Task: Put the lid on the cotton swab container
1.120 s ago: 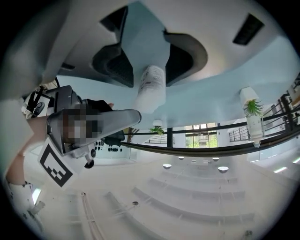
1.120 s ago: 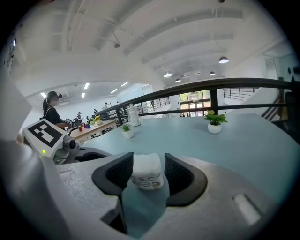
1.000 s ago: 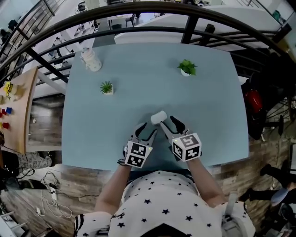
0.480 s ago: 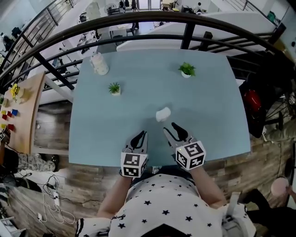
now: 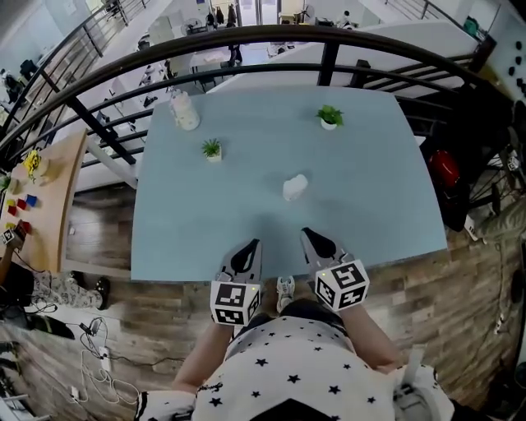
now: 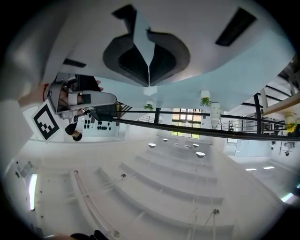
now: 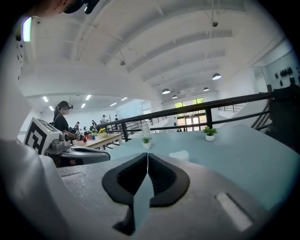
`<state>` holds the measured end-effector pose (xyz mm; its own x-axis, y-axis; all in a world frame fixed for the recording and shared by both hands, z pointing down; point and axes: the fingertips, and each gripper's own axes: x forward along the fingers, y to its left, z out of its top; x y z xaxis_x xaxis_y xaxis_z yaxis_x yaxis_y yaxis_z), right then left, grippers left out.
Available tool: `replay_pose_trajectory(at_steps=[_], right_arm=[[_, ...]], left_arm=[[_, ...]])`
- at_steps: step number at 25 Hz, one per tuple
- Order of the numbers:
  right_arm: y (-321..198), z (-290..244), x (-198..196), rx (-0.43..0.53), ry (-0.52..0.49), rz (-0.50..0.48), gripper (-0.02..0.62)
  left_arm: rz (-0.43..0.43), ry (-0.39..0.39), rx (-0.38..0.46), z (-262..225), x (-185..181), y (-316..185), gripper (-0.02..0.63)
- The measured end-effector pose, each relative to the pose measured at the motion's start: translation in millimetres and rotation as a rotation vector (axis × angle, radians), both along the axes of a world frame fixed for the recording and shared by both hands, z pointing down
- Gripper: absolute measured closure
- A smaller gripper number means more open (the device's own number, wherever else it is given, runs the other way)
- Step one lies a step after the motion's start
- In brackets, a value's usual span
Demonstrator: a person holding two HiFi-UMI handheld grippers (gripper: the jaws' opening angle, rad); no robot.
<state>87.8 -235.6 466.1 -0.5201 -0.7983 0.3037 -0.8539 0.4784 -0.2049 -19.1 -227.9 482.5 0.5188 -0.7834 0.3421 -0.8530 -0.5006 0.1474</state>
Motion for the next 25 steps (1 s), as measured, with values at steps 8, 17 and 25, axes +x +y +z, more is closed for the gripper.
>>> replay_pose_trajectory(at_steps=[8,17,25], right_arm=[[58,-6,-23,0.03,-0.007,0.011,0.588],[132,-13,-51,0.056,-0.008,-0.016,0.588],[184,-18,-68,0.077,-0.004,-0.054,0.589]], left_arm=[[-0.001,0.019,0.018,-6,-25,55,0.601],[-0.022,0.03,0.038,-14,-52,125,0.603],[-0.048,0.047,0.056,-19,-69,177,0.603]])
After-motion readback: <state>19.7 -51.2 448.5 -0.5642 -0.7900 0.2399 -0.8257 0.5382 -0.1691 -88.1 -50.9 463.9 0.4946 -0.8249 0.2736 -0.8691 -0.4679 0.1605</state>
